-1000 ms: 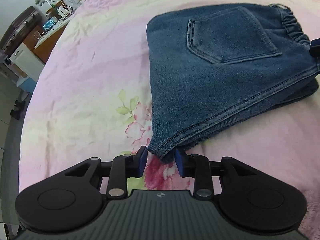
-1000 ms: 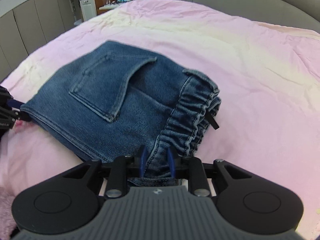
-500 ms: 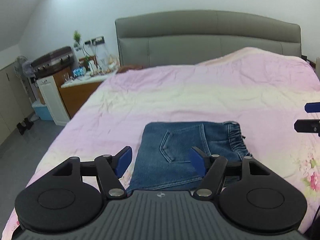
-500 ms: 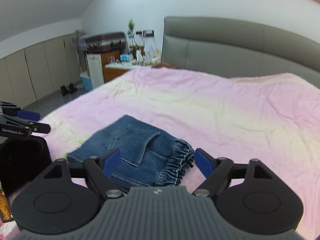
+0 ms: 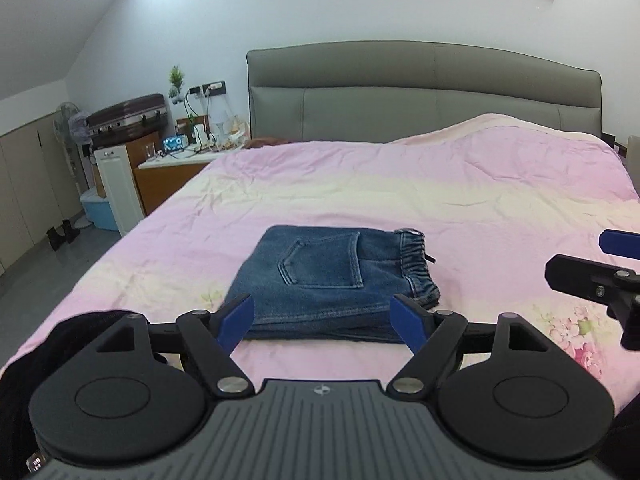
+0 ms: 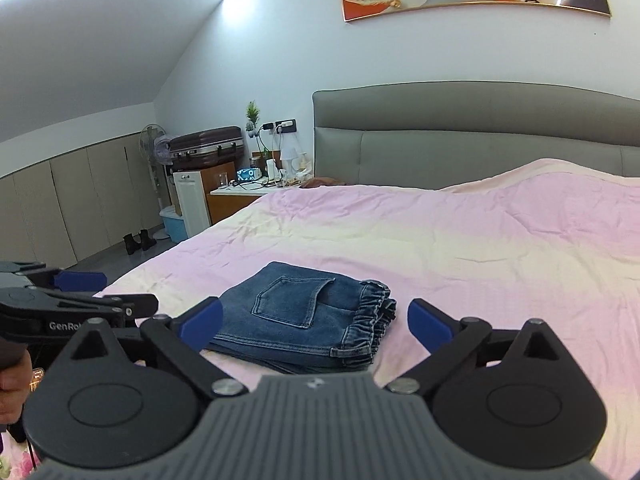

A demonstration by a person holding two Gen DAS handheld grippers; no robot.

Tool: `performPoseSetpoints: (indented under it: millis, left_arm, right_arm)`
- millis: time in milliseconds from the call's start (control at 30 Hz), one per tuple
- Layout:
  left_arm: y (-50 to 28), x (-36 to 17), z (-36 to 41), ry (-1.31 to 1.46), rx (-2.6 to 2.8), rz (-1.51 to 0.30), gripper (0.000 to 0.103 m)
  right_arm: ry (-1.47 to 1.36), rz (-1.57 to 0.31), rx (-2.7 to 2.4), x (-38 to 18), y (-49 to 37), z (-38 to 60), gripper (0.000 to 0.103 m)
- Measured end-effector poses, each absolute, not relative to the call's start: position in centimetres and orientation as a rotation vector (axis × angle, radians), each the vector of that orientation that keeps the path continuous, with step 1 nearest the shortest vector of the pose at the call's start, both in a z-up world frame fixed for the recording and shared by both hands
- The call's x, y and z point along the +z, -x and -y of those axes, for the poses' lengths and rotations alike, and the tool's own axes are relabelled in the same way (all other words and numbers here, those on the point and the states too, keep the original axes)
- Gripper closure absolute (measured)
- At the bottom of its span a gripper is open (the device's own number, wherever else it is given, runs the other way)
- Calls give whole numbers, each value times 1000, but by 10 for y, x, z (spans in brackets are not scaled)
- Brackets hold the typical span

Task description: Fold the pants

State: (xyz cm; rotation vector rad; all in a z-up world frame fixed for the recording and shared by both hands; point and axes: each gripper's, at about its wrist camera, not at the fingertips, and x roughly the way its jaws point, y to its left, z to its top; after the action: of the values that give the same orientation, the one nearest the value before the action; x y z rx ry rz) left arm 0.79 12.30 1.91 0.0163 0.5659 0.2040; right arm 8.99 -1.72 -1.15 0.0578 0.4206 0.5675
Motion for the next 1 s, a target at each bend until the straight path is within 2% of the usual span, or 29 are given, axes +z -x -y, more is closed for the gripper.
performPoseSetpoints:
  millis: [300,533,1000]
  left_arm:
    - [-2,-15,-112,42,216,-620,13]
    - [-6,-34,-107,33,222,-653,13]
    - [-8,-35,-108,23,226,-659,13]
  right_arm:
    - [13,-375,487,-49,-68,15,5]
    - [3,-479,469,-77,-82,15,5]
    - [-9,-496,481,-82,-88,15,5]
